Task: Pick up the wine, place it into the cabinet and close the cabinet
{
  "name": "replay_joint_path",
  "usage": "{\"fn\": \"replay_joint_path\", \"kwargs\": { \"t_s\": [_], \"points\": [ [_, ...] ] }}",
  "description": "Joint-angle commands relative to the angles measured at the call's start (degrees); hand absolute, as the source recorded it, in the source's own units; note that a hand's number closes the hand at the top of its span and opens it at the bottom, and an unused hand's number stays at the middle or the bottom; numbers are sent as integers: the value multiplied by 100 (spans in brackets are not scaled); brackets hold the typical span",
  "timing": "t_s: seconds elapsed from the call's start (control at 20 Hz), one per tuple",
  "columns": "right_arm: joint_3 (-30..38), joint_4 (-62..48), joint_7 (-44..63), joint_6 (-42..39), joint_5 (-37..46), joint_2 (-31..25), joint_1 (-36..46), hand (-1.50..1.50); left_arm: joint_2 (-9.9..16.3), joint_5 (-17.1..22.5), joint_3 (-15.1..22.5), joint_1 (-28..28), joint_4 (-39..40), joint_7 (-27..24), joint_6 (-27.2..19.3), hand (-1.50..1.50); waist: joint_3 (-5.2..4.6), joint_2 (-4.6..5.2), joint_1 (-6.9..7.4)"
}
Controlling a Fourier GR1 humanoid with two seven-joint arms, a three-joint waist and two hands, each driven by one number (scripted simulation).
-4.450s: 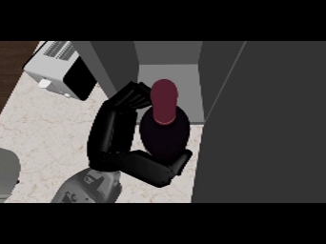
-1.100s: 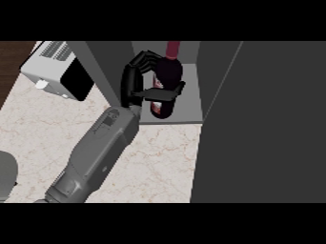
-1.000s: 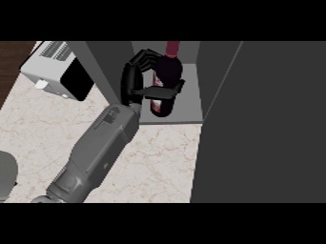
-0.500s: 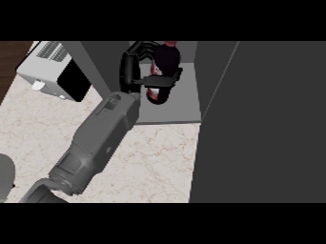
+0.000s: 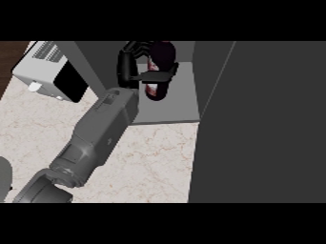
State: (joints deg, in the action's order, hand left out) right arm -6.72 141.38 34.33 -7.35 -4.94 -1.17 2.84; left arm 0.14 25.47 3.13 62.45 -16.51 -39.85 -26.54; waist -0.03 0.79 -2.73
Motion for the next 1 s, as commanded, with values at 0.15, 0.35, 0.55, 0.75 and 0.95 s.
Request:
{"fn": "replay_joint_path", "kwargs": {
  "t_s": [0.15, 0.35, 0.55, 0.75, 0.95],
  "points": [
    [235, 157, -31, -127, -536, -66, -131, -150, 19, 446, -576, 352, 365, 108, 362, 150, 4, 40, -65],
    [11, 405, 95, -41, -190, -15, -201, -150, 29, 478, -670, 409, 551, 3, 409, 150, 0, 24, -61],
    [-177, 374, 149, 56, -99, 94, -159, -150, 208, 392, -663, 237, 744, -212, 649, 150, -2, 43, -90],
    [-153, 487, 304, 17, -183, -11, 87, -150, 129, 337, -682, 400, 886, -269, 422, 150, -4, 67, -159],
    [-238, 462, 343, 105, -38, 76, 95, -150, 52, 265, -668, 293, 969, -401, 319, -150, -5, 38, -91]
  ]
}}
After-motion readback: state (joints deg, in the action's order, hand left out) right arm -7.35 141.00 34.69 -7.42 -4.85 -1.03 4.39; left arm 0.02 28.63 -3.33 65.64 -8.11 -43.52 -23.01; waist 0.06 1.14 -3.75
